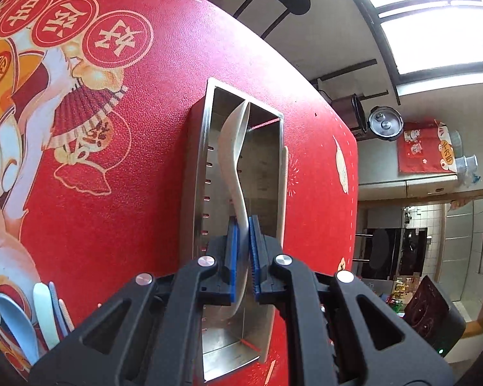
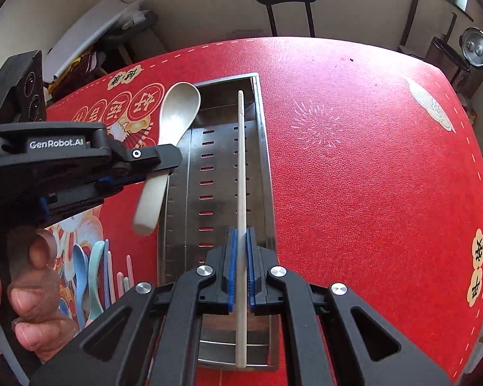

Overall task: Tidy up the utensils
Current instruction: 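Lower the spoon and chopstick into the steel tray and open both tools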

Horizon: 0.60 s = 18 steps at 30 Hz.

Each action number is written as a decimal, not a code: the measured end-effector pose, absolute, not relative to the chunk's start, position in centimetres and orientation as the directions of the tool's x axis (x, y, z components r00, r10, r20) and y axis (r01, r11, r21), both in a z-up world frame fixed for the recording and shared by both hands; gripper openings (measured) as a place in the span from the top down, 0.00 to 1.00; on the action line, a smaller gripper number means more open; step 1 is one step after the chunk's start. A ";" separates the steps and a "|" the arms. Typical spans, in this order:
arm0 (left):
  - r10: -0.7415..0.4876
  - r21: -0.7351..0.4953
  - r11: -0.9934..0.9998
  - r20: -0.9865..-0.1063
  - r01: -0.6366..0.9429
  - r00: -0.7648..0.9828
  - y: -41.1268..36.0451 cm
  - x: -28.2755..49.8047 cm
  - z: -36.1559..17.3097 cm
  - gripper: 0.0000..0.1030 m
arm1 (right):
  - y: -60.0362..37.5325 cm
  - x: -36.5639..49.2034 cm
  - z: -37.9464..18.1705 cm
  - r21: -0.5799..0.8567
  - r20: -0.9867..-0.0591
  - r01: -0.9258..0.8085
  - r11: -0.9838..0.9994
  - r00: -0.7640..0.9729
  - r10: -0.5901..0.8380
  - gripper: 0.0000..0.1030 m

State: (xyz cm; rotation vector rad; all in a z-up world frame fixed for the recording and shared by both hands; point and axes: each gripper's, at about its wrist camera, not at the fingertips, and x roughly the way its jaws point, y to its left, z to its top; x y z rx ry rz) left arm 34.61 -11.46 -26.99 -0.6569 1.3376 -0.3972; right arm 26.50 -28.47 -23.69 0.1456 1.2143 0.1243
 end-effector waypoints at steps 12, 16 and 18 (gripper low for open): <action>-0.595 -0.616 0.786 -0.778 -0.054 0.204 -12.3 36.2 -26.7 0.65 | -28.0 26.6 -24.0 0.159 -0.930 0.006 0.987 0.336 0.148 0.93; -0.550 -0.567 0.824 -0.792 0.017 0.265 -10.9 34.8 -24.0 0.46 | -27.9 24.5 -22.5 0.158 -0.917 0.010 0.987 0.373 0.143 0.86; -0.515 -0.524 0.850 -0.803 0.055 0.300 -10.0 33.9 -22.4 0.27 | -27.7 23.2 -21.6 0.137 -0.907 0.012 0.991 0.404 0.121 0.70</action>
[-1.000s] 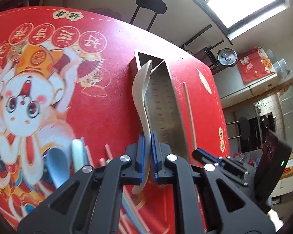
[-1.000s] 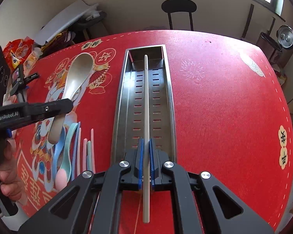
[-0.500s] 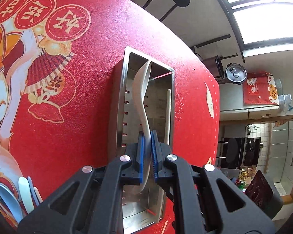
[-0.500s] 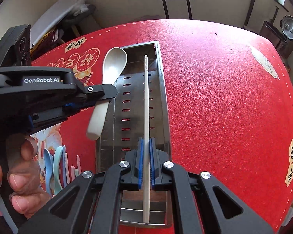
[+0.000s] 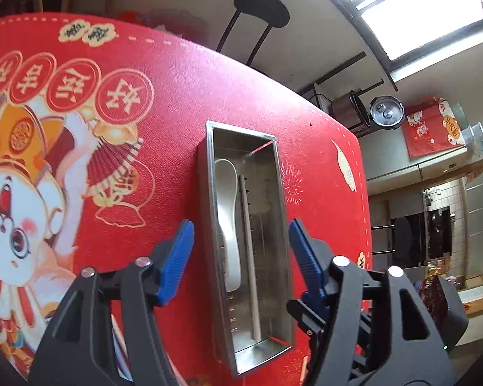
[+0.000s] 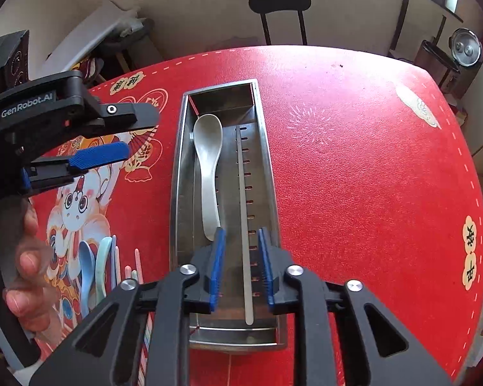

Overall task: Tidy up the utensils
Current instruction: 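Lower the spoon and chopstick into the steel tray and open both tools, then move both tools back over the remaining utensils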

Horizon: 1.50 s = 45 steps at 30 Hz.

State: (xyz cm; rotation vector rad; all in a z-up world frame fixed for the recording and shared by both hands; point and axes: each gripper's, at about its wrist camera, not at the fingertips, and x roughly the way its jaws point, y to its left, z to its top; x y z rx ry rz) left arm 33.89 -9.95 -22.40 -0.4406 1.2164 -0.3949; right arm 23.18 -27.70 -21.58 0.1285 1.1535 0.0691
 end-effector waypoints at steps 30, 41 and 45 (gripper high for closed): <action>-0.106 -0.068 0.992 -0.901 0.105 0.420 5.9 9.1 -26.8 0.06 | -20.5 9.4 -27.3 -0.107 -0.902 -0.192 0.976 0.432 -0.013 0.06; -0.100 -0.040 0.986 -0.919 0.164 0.380 3.9 8.8 -28.4 0.06 | -19.3 11.0 -28.8 -0.071 -0.921 -0.199 0.977 0.389 0.012 0.06; -0.098 -0.029 0.982 -0.923 0.186 0.373 3.3 8.8 -28.7 0.06 | -18.9 11.1 -28.9 -0.067 -0.922 -0.204 0.977 0.388 0.018 0.06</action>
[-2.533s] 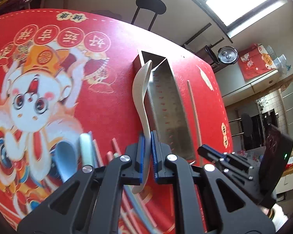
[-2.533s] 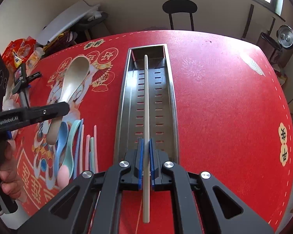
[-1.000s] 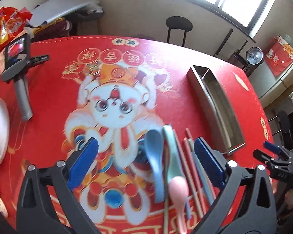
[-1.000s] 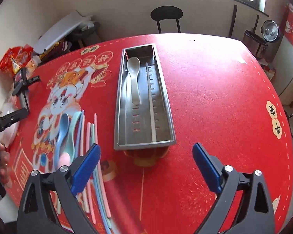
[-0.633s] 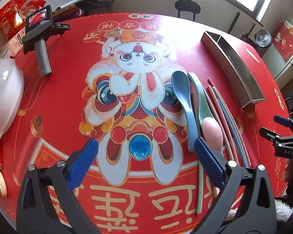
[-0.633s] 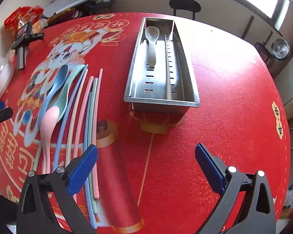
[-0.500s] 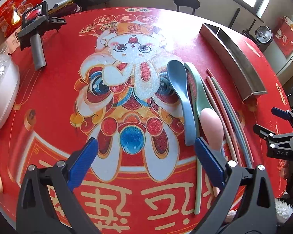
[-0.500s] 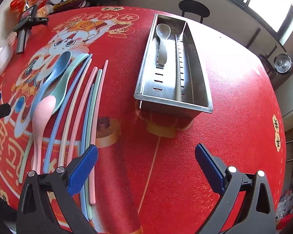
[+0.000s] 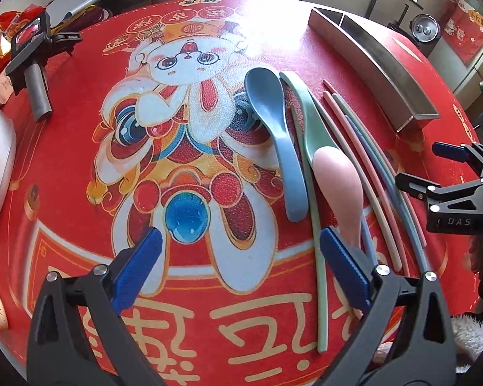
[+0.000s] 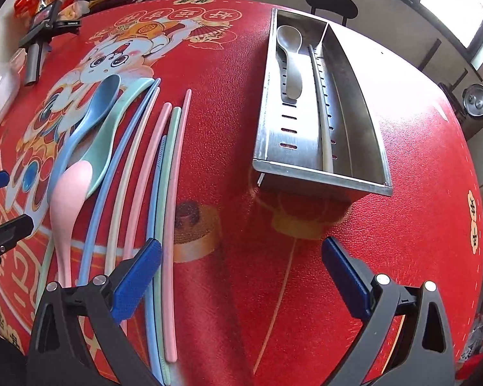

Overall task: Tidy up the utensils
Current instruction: 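Move both tools back over the remaining utensils, then close the left tool on a green chopstick while the right tool grasps a pink chopstick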

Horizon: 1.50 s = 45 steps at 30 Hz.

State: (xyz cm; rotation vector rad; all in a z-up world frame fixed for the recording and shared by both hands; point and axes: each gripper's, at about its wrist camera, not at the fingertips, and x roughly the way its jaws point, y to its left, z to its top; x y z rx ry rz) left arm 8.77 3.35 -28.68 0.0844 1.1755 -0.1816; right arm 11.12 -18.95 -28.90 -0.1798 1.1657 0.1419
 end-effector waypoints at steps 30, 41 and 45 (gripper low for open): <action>-0.131 -0.052 0.971 -0.933 0.235 0.334 2.0 8.3 -29.6 0.07 | -18.3 9.9 -28.6 -0.003 -0.917 -0.276 0.961 0.385 0.107 0.57; -0.163 -0.039 0.937 -0.928 0.348 0.334 -0.2 7.9 -29.4 0.63 | -18.1 9.5 -28.5 0.012 -0.917 -0.285 0.958 0.379 0.125 0.71; -0.177 -0.047 0.927 -0.930 0.373 0.323 -0.7 7.9 -29.5 0.69 | -18.3 9.6 -28.5 0.032 -0.917 -0.285 0.958 0.372 0.142 0.71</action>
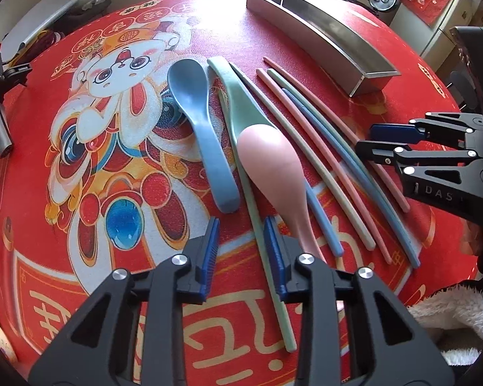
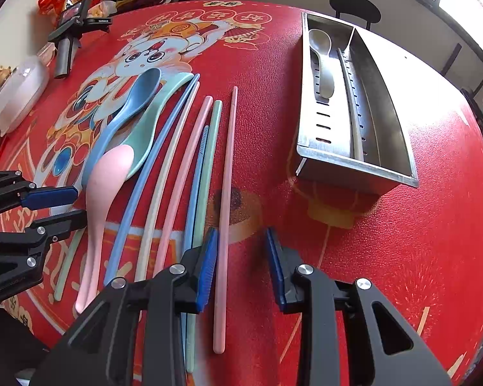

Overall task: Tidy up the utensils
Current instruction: 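Close the left tool on a green chopstick while the right tool grasps a pink chopstick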

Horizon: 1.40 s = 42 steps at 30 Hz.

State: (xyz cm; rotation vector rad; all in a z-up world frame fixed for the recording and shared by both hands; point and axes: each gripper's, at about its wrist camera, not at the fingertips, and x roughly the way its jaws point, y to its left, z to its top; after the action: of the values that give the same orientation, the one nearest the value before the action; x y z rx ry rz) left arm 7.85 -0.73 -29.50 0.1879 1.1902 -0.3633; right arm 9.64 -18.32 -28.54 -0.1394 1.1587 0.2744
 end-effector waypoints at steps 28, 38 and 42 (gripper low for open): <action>-0.261 -0.192 0.949 -0.924 0.250 0.281 3.8 7.8 -30.0 0.88 | -18.8 8.8 -28.5 0.038 -0.935 -0.259 0.965 0.332 0.125 0.86; -0.231 -0.152 0.953 -0.924 0.262 0.304 3.0 7.5 -30.0 0.88 | -18.8 8.8 -28.5 0.032 -0.929 -0.259 0.965 0.349 0.125 0.86; -0.226 -0.145 0.953 -0.925 0.266 0.306 2.7 7.5 -30.1 0.88 | -18.3 9.5 -28.5 0.019 -0.932 -0.268 0.963 0.345 0.114 0.85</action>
State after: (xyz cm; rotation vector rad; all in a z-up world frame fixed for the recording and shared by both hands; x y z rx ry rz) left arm 7.53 2.65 -30.14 0.0372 1.2172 -0.3254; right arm 9.46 -18.34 -28.53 -0.1465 1.1942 0.2491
